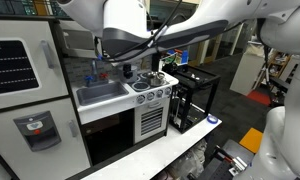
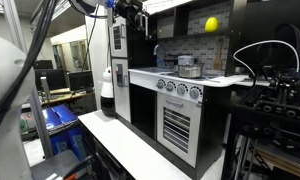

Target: Close the microwave door

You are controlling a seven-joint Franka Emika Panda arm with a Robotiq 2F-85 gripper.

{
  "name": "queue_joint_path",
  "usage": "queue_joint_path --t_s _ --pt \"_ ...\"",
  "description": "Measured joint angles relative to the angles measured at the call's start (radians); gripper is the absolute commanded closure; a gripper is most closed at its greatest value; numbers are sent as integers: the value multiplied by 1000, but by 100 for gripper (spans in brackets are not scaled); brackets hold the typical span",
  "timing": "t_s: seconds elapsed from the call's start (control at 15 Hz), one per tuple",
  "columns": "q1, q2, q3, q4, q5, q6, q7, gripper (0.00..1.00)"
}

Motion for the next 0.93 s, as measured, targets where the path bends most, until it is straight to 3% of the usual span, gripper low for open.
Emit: queue_joint_path --t_s 0.33,0.53,0.93 --pt "-79 -2 -35 6 56 79 21 0" --pt "-105 -2 -37 26 193 97 -4 0" --pt "-85 -2 -14 88 495 60 -154 0"
